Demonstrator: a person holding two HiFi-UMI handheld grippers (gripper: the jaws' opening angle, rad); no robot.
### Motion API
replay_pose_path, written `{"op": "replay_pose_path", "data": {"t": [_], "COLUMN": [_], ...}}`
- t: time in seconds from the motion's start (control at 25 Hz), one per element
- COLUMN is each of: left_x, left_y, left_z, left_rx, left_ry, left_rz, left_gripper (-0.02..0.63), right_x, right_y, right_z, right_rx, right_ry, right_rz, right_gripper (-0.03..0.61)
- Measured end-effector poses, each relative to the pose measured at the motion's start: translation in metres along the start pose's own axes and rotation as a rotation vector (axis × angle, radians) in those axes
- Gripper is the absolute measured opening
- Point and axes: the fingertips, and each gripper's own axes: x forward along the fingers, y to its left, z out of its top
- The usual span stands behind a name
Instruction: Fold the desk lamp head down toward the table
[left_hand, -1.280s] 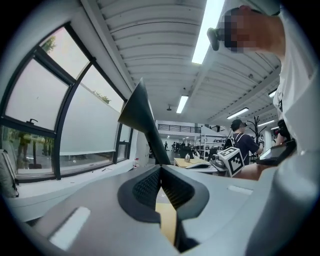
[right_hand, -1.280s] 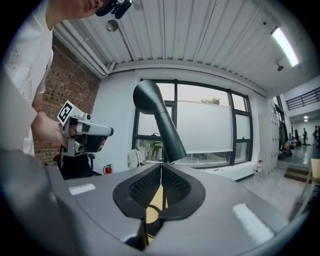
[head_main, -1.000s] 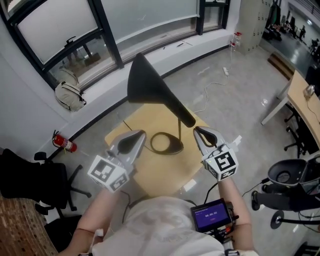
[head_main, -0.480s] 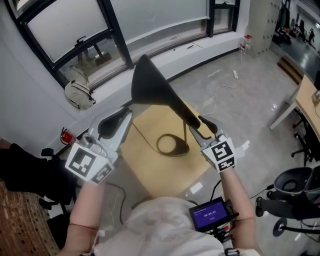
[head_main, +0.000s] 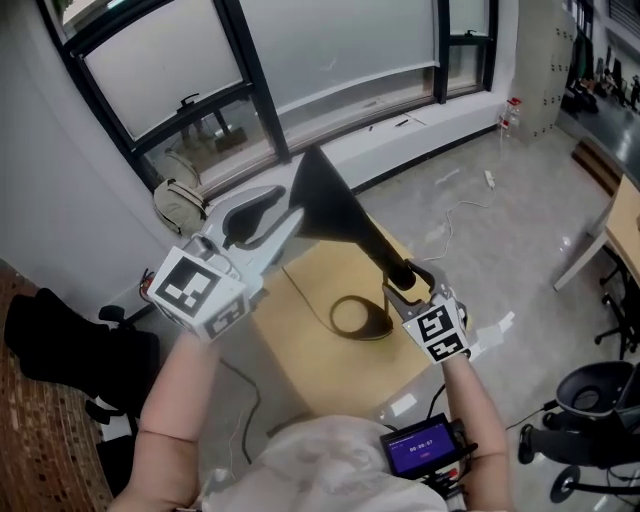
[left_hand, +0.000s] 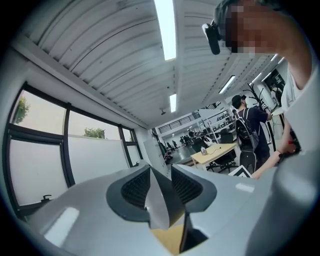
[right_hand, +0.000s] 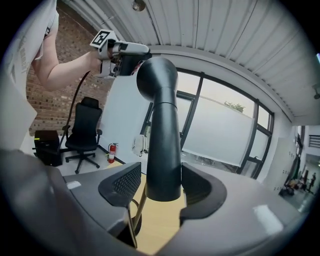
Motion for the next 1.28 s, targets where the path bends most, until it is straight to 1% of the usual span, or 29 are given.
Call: {"op": "replay_pose_path", "data": {"t": [0.08, 0.2, 0.44, 0.6, 0.76, 0.92, 1.28], "left_x": [0.012, 0.029, 0.046, 0.050, 0.053, 0.056, 0.053], "left_y": [0.004, 0.009, 0.014, 0.017, 0.022, 0.018, 0.026], "left_z": [0.001, 0.000, 0.000, 0.001, 0.005, 0.005, -0.001], "left_rx": [-0.006, 0.008, 0.026, 0.019, 0.017, 0.016, 0.004], "left_ry": [0.009, 0.033, 0.064, 0.078, 0.070, 0.057, 0.054], "left_rz": [0.005, 0.013, 0.042, 0.071, 0.094, 0.107, 0.109], "left_gripper": [0.138, 0.140, 0.144, 0.143, 0.133, 0.126, 0.123], "right_x": [0.001, 0.002, 0.002, 0.003, 0.006, 0.003, 0.007], "right_y": [-0.001, -0.002, -0.002, 0.000, -0.001, -0.004, -0.003], "right_z": [-0.002, -0.003, 0.001, 0.001, 0.004, 0.000, 0.002], "right_rx": [-0.022, -0.044, -0.054, -0.046, -0.050, -0.046, -0.052], "right_ry": [0.014, 0.022, 0.018, 0.013, 0.009, 0.010, 0.045], "right_rz": [-0.008, -0.016, -0.030, -0.029, -0.028, -0.023, -0.020], "right_gripper": [0.261, 0.239, 0.239, 0.236, 0.235, 0.233, 0.232]}}
